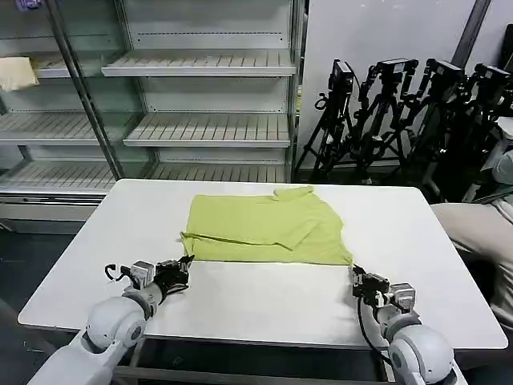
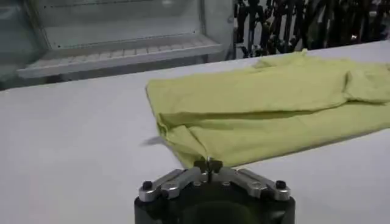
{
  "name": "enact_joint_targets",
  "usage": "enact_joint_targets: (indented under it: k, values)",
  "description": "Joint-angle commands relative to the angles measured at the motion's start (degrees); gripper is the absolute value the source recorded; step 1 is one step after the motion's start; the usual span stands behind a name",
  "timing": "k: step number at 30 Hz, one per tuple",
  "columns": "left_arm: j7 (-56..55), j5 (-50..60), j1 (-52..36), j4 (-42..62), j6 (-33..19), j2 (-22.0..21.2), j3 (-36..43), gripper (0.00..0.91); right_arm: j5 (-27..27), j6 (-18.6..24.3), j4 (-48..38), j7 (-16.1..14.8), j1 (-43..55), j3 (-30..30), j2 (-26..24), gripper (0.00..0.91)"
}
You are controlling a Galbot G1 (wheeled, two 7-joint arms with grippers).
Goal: Fold and organize the clothes.
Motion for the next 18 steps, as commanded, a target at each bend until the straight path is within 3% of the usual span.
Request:
enact_joint_targets:
  k: [1,4,5,6,13,18]
  values:
    - [0.0,0.3,10.0,-7.5,0.1,0.4,-5.0,0.020,-2.1,0.6,9.5,-0.8,-11.5,3.3,0.3,0.000]
    - [0.7,0.7,14.3,-10.4,0.0,0.4,-7.1,0.010,-5.3,2.1,11.8,-2.2,-15.5,4.5,0.9,0.000]
    - [0.8,1.3,14.3,-10.0,-0.3,0.4,-6.9,0.010,-5.7,2.5,11.7,-2.3,-15.5,4.5,0.9,0.272]
    - [0.8,1.8,13.5,-8.9,-1.1,0.3,-6.5,0.010,-5.7,2.5,11.4,-2.2,-14.5,4.5,0.9,0.907]
    - [1.9,2.3,7.4,-3.1,-1.9,-0.4,-5.5,0.020,-5.8,2.3,5.3,-1.4,-3.4,3.7,0.1,0.907]
    - [2.6,3.3,7.0,-2.4,-2.2,-0.1,-5.2,0.010,-5.9,1.0,-3.2,-0.3,6.8,-1.0,0.6,0.907]
